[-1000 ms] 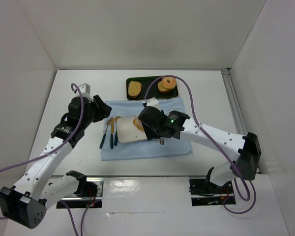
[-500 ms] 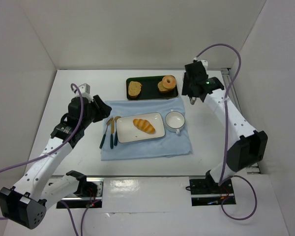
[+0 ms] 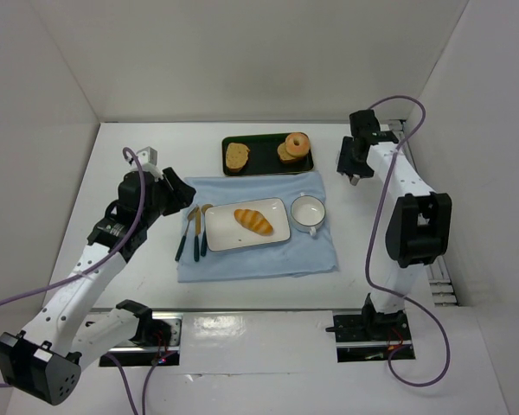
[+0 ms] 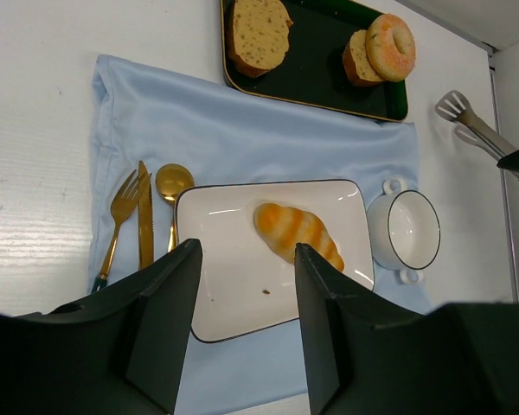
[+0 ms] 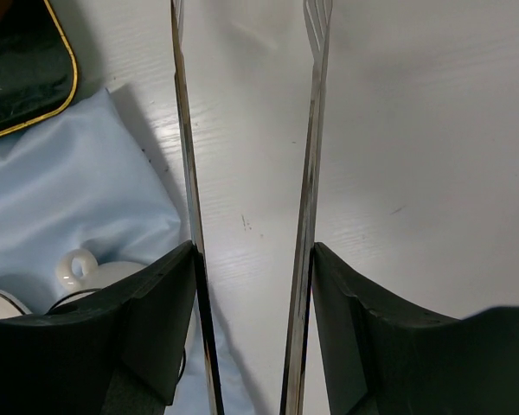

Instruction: Place the bread

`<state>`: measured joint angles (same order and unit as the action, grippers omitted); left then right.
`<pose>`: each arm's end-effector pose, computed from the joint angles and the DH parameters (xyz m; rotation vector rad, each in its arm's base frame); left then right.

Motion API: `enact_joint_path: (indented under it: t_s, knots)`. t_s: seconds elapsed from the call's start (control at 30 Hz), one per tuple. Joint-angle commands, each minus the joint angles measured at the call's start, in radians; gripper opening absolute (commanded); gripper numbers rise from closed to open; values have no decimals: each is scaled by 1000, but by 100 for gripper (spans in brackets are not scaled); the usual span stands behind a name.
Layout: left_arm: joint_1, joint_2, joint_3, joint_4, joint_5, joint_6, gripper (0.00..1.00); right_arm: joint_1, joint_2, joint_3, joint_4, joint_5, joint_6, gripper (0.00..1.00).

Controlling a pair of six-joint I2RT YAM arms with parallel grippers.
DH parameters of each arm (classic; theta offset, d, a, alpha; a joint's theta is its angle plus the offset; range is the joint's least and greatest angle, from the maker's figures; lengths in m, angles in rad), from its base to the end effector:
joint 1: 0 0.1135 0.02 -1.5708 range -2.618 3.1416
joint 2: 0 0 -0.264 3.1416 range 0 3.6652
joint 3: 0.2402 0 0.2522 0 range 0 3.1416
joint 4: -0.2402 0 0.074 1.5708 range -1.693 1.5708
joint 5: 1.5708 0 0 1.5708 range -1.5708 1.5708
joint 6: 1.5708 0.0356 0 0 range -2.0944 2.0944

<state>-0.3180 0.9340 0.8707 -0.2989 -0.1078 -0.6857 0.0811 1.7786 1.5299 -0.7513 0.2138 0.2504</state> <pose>0.2041 -0.0631 0.3314 -0.4325 1.9245 -0.5615 0.3848 0.0237 0.2781 0.2946 2.5256 -0.1460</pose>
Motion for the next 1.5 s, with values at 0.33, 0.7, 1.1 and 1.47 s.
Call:
enact_joint_path:
  t_s: [0.33, 0.7, 1.1, 1.47]
  knots:
    - [-4, -27, 11, 18, -33, -3, 60, 2, 159, 124, -78, -47, -16, 60]
    - [-4, -18, 11, 38, -33, 6, 60, 22, 82, -66, -143, -16, -5, 60]
    - [-4, 2, 2, 60, -43, 15, 60, 40, 33, -172, -161, 21, 15, 60]
    - [-4, 2, 2, 50, -43, 15, 60, -9, 80, -174, -79, 10, 24, 60]
